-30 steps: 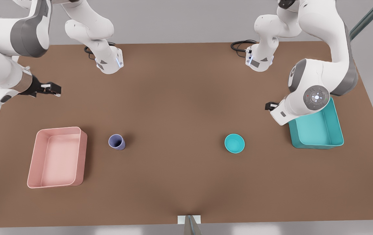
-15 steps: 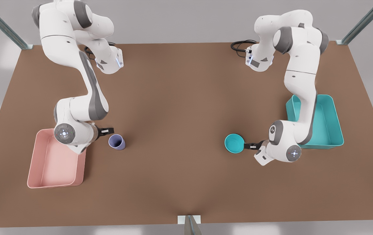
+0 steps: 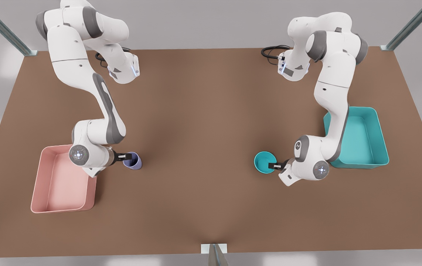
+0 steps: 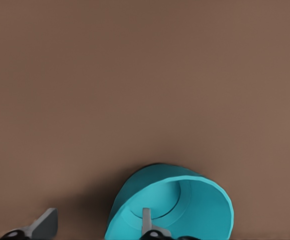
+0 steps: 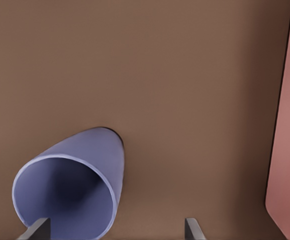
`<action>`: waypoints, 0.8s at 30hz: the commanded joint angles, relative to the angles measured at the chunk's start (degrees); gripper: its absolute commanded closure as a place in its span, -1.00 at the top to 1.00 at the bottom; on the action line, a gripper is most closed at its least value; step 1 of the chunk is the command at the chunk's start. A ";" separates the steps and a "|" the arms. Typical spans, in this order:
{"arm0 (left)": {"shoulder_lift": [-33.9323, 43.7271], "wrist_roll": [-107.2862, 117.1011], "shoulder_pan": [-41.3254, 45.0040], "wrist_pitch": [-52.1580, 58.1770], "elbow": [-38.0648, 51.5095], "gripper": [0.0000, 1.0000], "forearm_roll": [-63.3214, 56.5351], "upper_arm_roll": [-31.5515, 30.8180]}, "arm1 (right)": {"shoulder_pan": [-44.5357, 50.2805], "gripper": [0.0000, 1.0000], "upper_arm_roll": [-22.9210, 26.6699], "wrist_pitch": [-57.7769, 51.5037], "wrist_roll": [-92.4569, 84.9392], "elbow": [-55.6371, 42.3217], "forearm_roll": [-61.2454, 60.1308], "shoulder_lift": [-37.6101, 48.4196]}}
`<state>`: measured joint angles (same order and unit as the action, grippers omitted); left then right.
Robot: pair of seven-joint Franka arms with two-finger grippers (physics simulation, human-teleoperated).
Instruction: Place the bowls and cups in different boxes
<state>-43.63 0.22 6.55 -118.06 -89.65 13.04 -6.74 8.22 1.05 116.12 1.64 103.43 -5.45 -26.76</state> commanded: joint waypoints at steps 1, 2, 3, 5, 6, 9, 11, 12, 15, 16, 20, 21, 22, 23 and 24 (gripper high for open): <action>-0.14 -1.10 0.13 0.38 0.00 0.01 -0.03 -0.03 | -0.13 1.00 0.00 4.47 0.65 0.63 -0.08 -0.13; -0.14 -1.01 0.22 0.29 0.00 -0.09 -0.03 -0.03 | -0.22 1.00 0.00 4.82 0.65 0.63 -0.08 -0.48; -0.06 -0.66 0.22 0.29 0.00 -0.20 0.06 -0.03 | -0.22 1.00 0.00 5.00 0.65 0.63 -0.08 -1.19; -0.06 -0.75 0.48 0.38 0.00 -0.37 0.06 -0.03 | -0.22 1.00 0.00 5.17 0.56 0.72 -0.08 -2.07; 0.03 -0.66 0.48 0.38 0.09 -0.37 0.15 0.06 | -0.40 1.00 0.00 5.08 0.56 0.72 -0.08 -2.42; 0.30 -0.84 0.39 0.46 0.09 -0.57 0.06 0.06 | -0.40 1.00 0.00 5.17 0.47 0.72 -0.08 -3.74; 2.66 -0.92 0.04 4.05 0.44 -0.57 -1.96 0.32 | -0.40 1.00 0.00 5.17 0.47 0.72 -0.08 -4.44; 4.86 -0.05 -0.04 5.82 0.36 -0.57 -2.67 0.76 | -0.40 1.00 0.00 5.17 0.47 0.63 -0.08 -4.61; 13.91 1.89 -4.34 17.15 0.27 -0.57 -6.52 6.29 | -0.31 0.11 0.00 5.00 0.38 0.63 -0.08 -4.79; 15.84 1.28 -4.88 19.09 0.27 -0.57 -8.72 7.70 | -0.31 -0.05 0.00 4.82 0.38 0.54 -0.08 -4.79; 17.52 -12.86 -7.60 20.77 0.01 -0.57 -11.28 21.32 | -0.22 -0.57 -0.09 4.12 0.38 0.02 0.00 -4.70; 17.52 -16.73 -7.78 20.50 0.00 -0.57 -11.28 23.43 | -0.04 -0.57 -0.17 3.77 0.30 -0.07 0.00 -4.70; 17.52 -21.39 -8.04 20.24 -0.17 -0.57 -11.37 25.63 | 0.04 -0.57 -0.17 3.77 0.30 -0.16 0.00 -4.70; 17.52 -23.33 -8.39 19.98 -0.17 -0.57 -11.37 26.51 | -0.04 -0.57 -0.17 3.77 0.30 -0.25 0.00 -4.70; 17.61 -28.24 -8.74 19.98 -1.04 -0.57 -11.54 28.44 | -0.13 -0.57 -0.17 3.33 -1.10 -0.86 0.00 -4.44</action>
<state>-26.10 -5.68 -2.21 -100.86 -91.28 1.83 20.56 8.03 0.85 120.02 0.98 102.50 -6.04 -31.09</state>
